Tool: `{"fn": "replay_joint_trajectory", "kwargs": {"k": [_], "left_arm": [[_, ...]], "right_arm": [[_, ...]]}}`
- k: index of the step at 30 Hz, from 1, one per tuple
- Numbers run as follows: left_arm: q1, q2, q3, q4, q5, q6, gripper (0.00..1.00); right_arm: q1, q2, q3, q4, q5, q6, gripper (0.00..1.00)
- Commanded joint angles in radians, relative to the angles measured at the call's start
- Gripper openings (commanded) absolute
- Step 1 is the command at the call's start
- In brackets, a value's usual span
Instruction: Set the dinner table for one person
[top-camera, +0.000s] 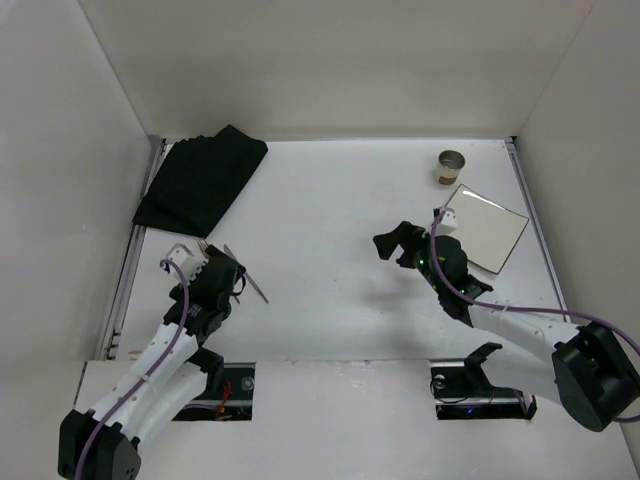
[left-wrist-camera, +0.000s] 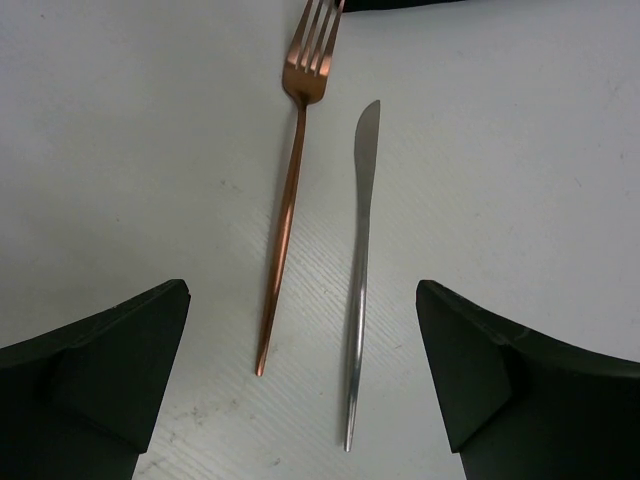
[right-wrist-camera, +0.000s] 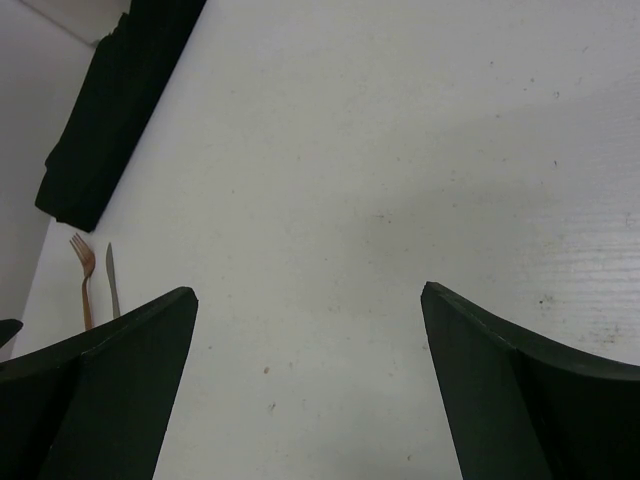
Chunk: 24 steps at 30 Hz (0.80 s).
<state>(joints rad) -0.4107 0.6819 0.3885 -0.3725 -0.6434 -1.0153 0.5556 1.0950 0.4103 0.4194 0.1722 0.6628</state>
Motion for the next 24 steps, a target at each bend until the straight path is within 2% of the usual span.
{"fn": "replay_joint_trajectory", "kwargs": {"k": [1, 11, 16, 17, 18, 20, 21, 22, 24], "left_arm": [[0.025, 0.021, 0.027, 0.059, 0.001, 0.032, 1.0], [0.056, 0.113, 0.029, 0.254, -0.002, 0.147, 1.0], [0.144, 0.168, 0.038, 0.409, 0.042, 0.202, 1.0], [0.163, 0.185, 0.038, 0.462, 0.066, 0.23, 0.92], [0.18, 0.202, 0.039, 0.516, 0.091, 0.256, 0.75], [0.206, 0.241, 0.064, 0.549, 0.102, 0.262, 0.34], [0.223, 0.269, 0.088, 0.546, 0.103, 0.256, 0.22], [0.239, 0.298, 0.107, 0.552, 0.114, 0.25, 0.18], [0.269, 0.346, 0.131, 0.579, 0.122, 0.238, 0.17]], "right_arm": [[-0.003, 0.014, 0.01, 0.056, 0.012, 0.0, 1.0], [0.008, 0.009, 0.013, 0.059, -0.007, -0.003, 1.0], [0.013, 0.014, 0.016, 0.064, -0.025, -0.005, 0.99], [0.014, 0.013, 0.018, 0.064, -0.042, -0.008, 0.9], [0.016, 0.008, 0.019, 0.065, -0.059, -0.008, 0.76], [0.019, -0.003, 0.01, 0.082, -0.062, -0.008, 0.41], [0.019, -0.004, 0.005, 0.088, -0.068, -0.008, 0.26], [0.017, -0.007, 0.005, 0.085, -0.076, -0.005, 0.15], [0.017, -0.02, 0.012, 0.067, -0.088, -0.008, 0.09]]}}
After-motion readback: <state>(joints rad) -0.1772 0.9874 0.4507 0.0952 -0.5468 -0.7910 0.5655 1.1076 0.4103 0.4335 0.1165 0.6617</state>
